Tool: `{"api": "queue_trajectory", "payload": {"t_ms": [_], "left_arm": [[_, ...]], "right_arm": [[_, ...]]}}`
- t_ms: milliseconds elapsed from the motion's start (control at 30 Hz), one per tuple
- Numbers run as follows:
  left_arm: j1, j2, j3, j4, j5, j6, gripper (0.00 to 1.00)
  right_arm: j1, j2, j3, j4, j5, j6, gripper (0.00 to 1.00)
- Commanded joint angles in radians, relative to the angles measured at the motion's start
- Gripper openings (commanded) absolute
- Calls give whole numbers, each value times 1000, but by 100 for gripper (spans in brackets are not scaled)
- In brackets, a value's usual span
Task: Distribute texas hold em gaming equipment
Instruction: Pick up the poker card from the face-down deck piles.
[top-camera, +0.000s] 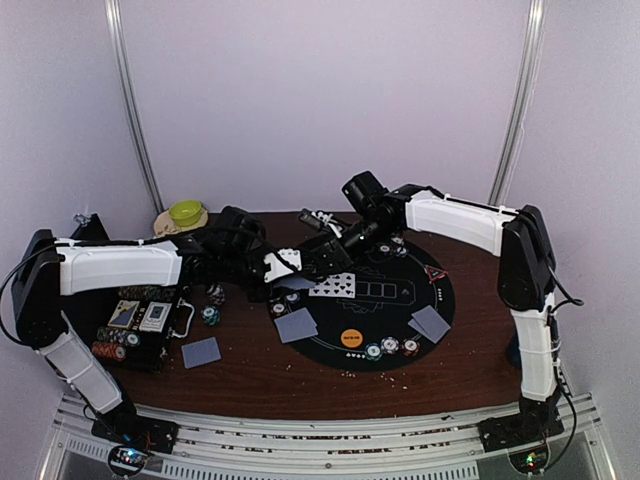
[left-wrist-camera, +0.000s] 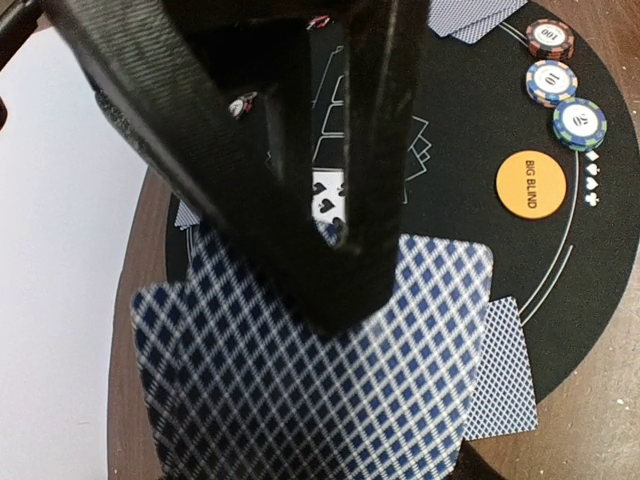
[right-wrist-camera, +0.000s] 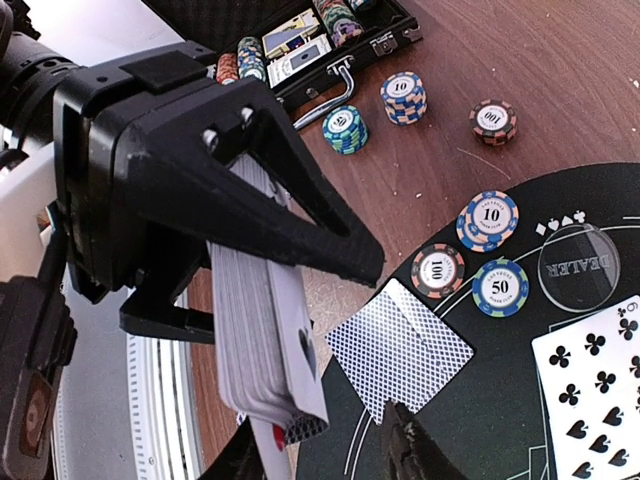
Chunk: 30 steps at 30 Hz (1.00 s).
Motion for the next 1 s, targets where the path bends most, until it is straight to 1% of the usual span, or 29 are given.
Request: {"api": "queue_trajectory", "payload": {"t_ms": [0,100,367,567,667,700,767,800,967], "left_arm": [[0,0,6,38,19,4,55],[1,1,6,40,20,5,55],[0,0,6,40,16,5,55],[0,1,6,40,17,6,55],[0,3,6,40,17,6,55],[0,3,6,40,16,7,55],[1,3,6,40,17,6,55],[0,2,6,40,17,7,55],[1,3,4,40,15,7,55]], "right_arm": [[-10,-40,30,-82,-4,-72,38],[-10,-58,28,-88,1,-84,38],[-7,-66,38,-83,-43,-86,28],[-2,-70,45,-82,-51,-85,24],[1,-65,52,-90,-61,-89,19],[1,-65,52,-91,-62,-89,16],[1,-64,56,-94,-62,-93,3],[1,-65,58,-99,-57,-97,0],[-10,-73,68,-144,-15,-139,0]]}}
